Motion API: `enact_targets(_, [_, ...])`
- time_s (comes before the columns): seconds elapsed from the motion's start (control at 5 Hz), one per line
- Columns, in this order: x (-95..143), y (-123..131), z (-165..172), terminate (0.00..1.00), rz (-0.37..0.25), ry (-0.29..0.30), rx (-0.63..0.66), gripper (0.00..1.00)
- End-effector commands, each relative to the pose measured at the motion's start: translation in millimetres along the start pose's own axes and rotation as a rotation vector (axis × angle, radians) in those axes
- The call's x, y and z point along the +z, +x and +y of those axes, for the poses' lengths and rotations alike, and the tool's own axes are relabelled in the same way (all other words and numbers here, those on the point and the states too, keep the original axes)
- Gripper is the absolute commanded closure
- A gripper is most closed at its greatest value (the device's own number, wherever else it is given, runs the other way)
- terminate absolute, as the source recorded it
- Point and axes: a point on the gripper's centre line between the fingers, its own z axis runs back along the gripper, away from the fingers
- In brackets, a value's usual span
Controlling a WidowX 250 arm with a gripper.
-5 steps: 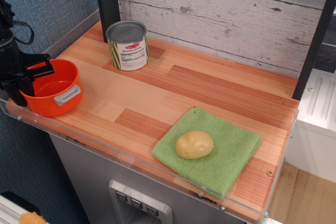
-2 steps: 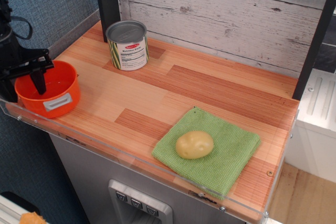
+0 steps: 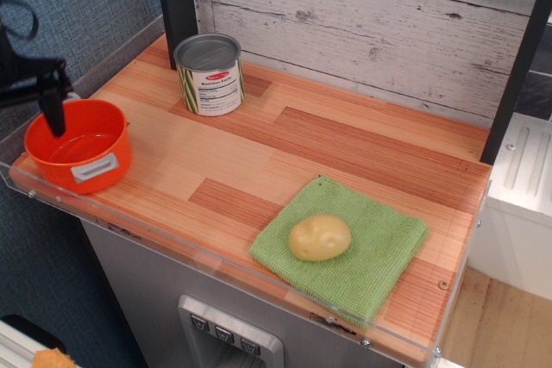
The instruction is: Move orange pot to far left below can
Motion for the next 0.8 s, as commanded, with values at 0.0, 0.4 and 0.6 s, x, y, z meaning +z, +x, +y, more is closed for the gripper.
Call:
enact_targets(0.0, [55,3,-6,0.00,-0.119,-0.027,-0.050,0.00])
enact_targets(0.4, [74,-23,-78,0.00,-0.170,-0.186,-0.419,0.00])
enact_targets(0.6, [84,-27,-108,0.00,-0.181,-0.222,-0.511,0.00])
